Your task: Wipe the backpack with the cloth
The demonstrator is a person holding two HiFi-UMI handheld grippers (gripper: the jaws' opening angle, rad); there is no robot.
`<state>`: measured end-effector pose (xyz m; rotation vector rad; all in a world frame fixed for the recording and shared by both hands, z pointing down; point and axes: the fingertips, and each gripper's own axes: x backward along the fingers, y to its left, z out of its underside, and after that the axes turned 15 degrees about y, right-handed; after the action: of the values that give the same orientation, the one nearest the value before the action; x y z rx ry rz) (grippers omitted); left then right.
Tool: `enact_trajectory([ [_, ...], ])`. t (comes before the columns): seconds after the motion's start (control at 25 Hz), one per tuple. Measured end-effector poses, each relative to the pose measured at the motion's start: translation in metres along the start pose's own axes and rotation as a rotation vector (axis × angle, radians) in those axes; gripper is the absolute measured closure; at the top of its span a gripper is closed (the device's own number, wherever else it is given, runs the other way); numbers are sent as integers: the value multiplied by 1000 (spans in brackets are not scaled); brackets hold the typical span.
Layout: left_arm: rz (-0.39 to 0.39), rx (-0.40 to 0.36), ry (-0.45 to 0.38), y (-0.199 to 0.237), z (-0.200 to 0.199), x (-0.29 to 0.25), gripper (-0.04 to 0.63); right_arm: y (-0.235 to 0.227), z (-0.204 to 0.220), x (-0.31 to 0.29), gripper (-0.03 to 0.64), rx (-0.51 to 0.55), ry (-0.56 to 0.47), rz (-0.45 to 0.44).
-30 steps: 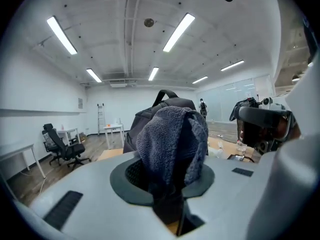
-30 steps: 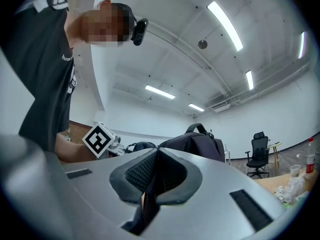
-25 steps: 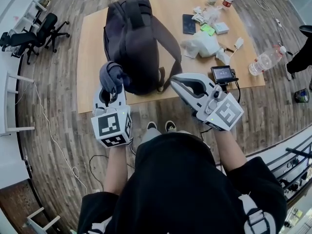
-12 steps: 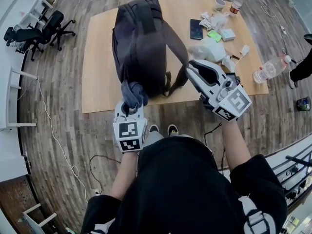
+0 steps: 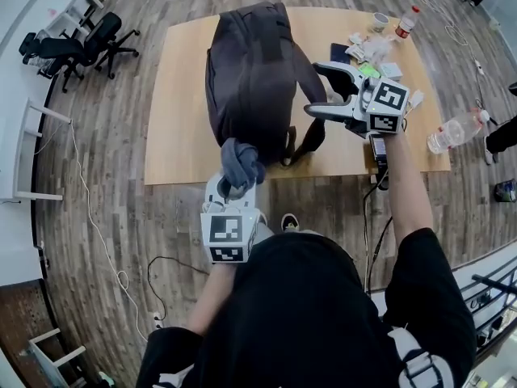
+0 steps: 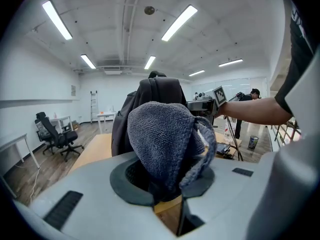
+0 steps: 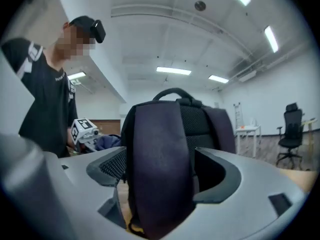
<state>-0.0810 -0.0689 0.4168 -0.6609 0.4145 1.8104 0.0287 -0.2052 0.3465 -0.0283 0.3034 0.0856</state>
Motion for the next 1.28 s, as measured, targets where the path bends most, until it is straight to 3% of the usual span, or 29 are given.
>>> enact_trajectory([
  [0.08,-11,12,-1,4,1,3,496,8,10,-12,212,30,81,-65],
  [0.16,-21,24,-2,10,2,5,497,15,19,-19,262,27,121,-71],
  [0.28,-36,54,-4,19,6,9,496,31,13,-21,335,-113,29,-105],
  [0.4,-48,82,-7,29,10,13,495,41,2,-22,467,-124,-8,19],
  [0.48,-56,94,-10,35,12,16,495,47,-5,-25,499,-95,15,104],
  [0.64,-64,107,-23,41,13,25,495,71,-14,-36,511,-75,59,165],
  [0.92,-130,145,-63,69,16,58,495,134,-30,-88,511,-140,39,197],
  [1.12,-203,185,-52,95,33,75,495,157,-45,-152,508,-149,67,145],
  [1.28,-211,211,-37,101,43,74,495,168,-51,-174,451,-163,42,62],
])
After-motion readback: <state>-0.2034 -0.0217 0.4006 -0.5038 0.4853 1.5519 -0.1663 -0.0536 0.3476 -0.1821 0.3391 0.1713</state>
